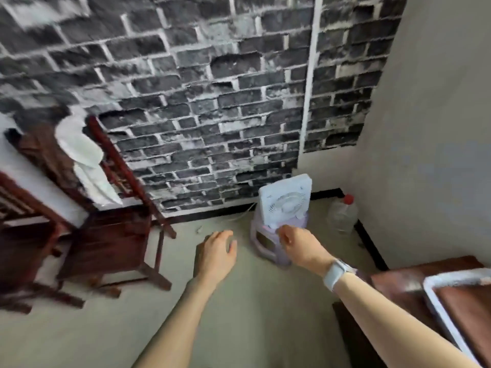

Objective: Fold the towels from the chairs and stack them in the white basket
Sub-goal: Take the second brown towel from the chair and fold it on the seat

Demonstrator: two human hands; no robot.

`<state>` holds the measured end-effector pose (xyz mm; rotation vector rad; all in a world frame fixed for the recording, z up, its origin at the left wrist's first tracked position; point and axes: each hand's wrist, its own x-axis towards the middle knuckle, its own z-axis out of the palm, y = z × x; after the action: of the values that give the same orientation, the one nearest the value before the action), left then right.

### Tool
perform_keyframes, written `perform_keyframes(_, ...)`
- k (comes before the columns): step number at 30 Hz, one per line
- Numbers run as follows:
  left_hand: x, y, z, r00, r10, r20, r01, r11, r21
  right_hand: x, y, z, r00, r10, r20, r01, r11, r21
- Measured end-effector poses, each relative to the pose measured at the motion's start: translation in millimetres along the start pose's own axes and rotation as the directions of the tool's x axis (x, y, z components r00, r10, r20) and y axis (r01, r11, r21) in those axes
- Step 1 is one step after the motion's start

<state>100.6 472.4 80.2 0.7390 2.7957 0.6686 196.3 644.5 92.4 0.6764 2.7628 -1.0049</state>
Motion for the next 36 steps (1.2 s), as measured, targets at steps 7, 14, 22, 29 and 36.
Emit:
perform_keyframes(7,-18.6,-188.3,-117.0,0.958,-0.217,-0.187,0.202,0.975,-0.095,62.1,-194.8,117.1,0.954,-0.277,0.112,0.286,0.955,-0.072)
perform_keyframes(14,-15.4,-322.4,-205.1,0.888,-0.349,-0.301,0.315,0.936,-0.154,104.2,-340.3,208.1,0.882,-0.394,0.259,0.429,0.898,-0.094)
perform_keyframes(22,50.9,-423.5,-267.8,0.856,-0.395,-0.333,0.330,0.914,-0.236,194.6,-447.7,254.8,0.854,-0.453,0.258,0.473,0.881,-0.019)
perform_keyframes(29,190.1,-508.5,-342.8,0.861,-0.351,-0.368,0.286,0.933,-0.218,345.2,-547.1,270.4,0.865,-0.489,0.108,0.490,0.872,0.023)
perform_keyframes(36,325.8,-560.6,-383.9,0.908,-0.264,-0.325,0.201,0.956,-0.215,472.0,-625.4,263.2,0.903,-0.423,-0.073,0.426,0.904,0.028)
